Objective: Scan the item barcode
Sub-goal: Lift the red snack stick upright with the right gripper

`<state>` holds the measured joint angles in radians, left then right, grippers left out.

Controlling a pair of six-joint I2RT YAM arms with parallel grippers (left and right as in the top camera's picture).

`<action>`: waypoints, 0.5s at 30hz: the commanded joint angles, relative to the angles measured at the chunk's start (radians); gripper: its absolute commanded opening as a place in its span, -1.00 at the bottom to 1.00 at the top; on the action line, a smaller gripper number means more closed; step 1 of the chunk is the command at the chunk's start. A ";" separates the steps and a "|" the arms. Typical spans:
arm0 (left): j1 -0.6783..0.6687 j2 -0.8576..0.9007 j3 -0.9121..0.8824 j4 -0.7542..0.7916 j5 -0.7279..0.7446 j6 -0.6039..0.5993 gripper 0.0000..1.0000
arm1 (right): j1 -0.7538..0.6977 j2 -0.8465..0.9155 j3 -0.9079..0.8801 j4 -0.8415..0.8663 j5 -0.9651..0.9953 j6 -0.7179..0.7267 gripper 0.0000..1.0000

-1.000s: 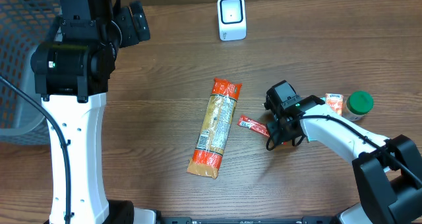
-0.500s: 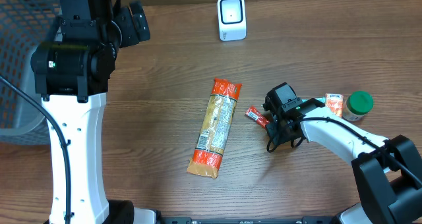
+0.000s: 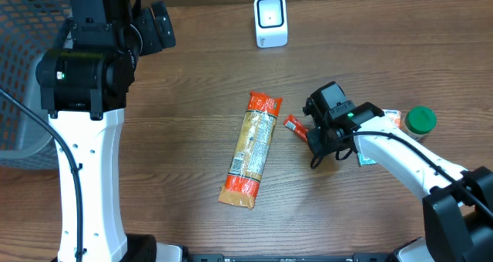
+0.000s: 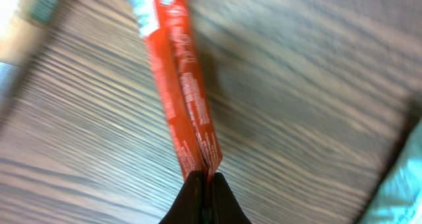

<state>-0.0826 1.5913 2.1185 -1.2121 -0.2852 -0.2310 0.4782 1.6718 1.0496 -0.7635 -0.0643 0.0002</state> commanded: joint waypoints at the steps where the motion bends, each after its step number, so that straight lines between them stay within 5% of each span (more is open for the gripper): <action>1: 0.004 -0.003 0.010 0.000 -0.010 0.018 0.99 | -0.002 -0.026 0.021 0.001 -0.087 0.014 -0.93; 15: 0.004 -0.003 0.010 0.000 -0.010 0.018 1.00 | -0.003 -0.026 0.065 -0.029 -0.087 0.082 -0.93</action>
<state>-0.0826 1.5913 2.1185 -1.2121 -0.2852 -0.2310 0.4782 1.6691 1.0847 -0.7967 -0.1417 0.0601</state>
